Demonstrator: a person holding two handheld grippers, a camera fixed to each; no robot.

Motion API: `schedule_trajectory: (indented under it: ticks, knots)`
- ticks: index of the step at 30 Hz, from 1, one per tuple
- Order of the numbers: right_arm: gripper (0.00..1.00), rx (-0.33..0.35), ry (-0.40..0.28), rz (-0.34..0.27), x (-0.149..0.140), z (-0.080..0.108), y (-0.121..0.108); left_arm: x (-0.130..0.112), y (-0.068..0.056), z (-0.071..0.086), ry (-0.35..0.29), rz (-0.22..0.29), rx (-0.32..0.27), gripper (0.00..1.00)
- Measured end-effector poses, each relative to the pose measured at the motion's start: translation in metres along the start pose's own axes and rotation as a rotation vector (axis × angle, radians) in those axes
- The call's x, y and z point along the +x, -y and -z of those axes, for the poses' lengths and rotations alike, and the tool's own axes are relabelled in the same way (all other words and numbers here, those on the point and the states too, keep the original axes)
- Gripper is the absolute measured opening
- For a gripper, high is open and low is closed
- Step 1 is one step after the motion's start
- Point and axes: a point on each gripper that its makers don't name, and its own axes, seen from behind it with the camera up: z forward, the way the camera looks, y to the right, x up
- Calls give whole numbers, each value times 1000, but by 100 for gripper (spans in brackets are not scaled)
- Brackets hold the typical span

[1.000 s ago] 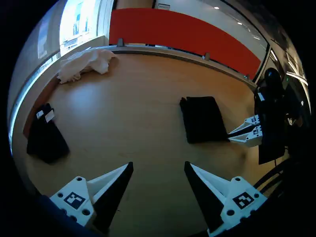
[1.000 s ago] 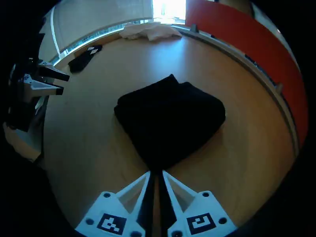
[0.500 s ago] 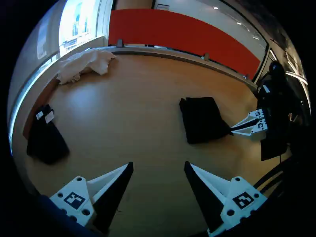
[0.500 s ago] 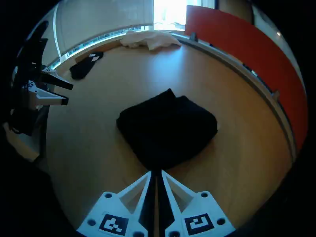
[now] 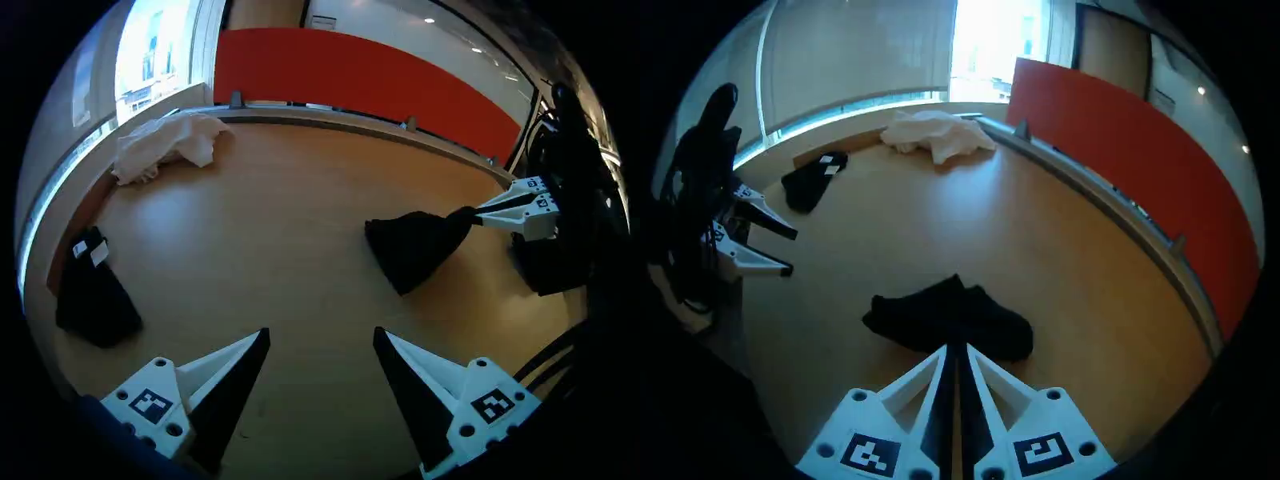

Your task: Fold towel

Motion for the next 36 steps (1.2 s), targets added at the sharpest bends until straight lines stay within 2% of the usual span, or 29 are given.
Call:
schedule_trajectory:
  ticks: [9,17,36]
  knots:
    - [2,-39,-70,25,44,22,-15,15,-1,0,-21,-14,-14,96]
    - [2,-81,-116,15,69,47,-33,23,-4,0,-28,-27,-27,96]
    - [2,-169,-114,-20,54,90,-82,33,-19,-7,-28,-53,-56,96]
